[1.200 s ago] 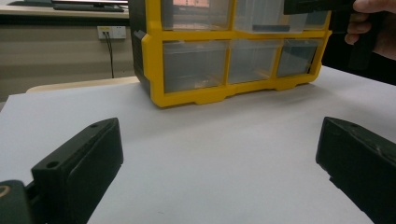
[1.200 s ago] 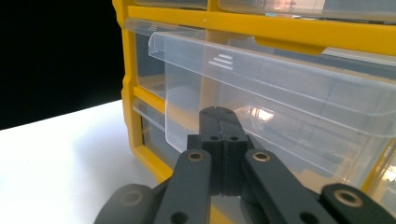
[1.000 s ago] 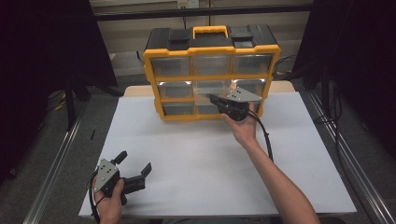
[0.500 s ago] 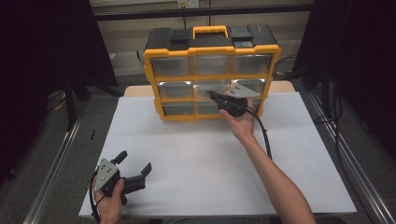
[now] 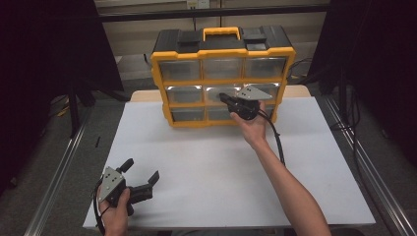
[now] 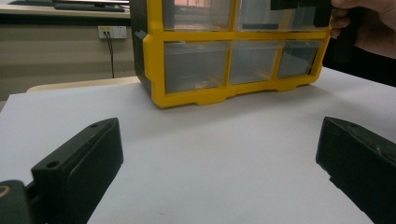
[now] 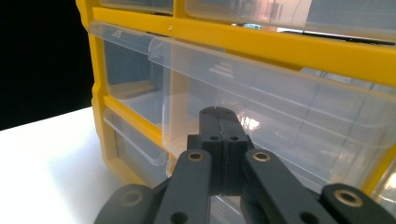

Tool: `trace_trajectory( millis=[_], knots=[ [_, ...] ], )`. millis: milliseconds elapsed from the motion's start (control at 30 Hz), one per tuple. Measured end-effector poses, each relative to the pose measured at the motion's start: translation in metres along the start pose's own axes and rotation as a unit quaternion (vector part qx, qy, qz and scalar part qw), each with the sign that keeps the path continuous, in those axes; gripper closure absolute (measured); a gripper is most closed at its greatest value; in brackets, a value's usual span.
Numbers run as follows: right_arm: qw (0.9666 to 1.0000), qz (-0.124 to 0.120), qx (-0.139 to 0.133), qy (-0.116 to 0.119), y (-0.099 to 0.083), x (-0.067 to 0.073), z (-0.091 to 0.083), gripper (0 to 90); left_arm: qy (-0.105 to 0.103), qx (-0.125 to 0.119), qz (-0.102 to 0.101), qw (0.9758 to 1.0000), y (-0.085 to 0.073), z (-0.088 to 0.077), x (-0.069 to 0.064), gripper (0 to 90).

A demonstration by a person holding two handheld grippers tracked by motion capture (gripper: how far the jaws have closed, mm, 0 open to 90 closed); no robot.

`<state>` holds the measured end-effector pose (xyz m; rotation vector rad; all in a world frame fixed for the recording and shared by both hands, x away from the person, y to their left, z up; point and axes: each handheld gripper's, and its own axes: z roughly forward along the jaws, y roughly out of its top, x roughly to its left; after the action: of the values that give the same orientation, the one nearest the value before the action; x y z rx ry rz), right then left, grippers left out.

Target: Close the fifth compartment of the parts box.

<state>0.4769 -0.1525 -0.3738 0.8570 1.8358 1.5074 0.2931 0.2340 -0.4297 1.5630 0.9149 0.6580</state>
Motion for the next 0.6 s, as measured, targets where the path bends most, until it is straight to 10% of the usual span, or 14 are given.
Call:
trace_trajectory(
  millis=[600],
  knots=[
    [1.0000, -0.001, 0.002, -0.008, 0.0019, -0.0037, 0.0064, 90.0, -0.001, 0.000, -0.001, 1.0000, 0.0001, 0.0000, 0.0005, 1.0]
  ],
)
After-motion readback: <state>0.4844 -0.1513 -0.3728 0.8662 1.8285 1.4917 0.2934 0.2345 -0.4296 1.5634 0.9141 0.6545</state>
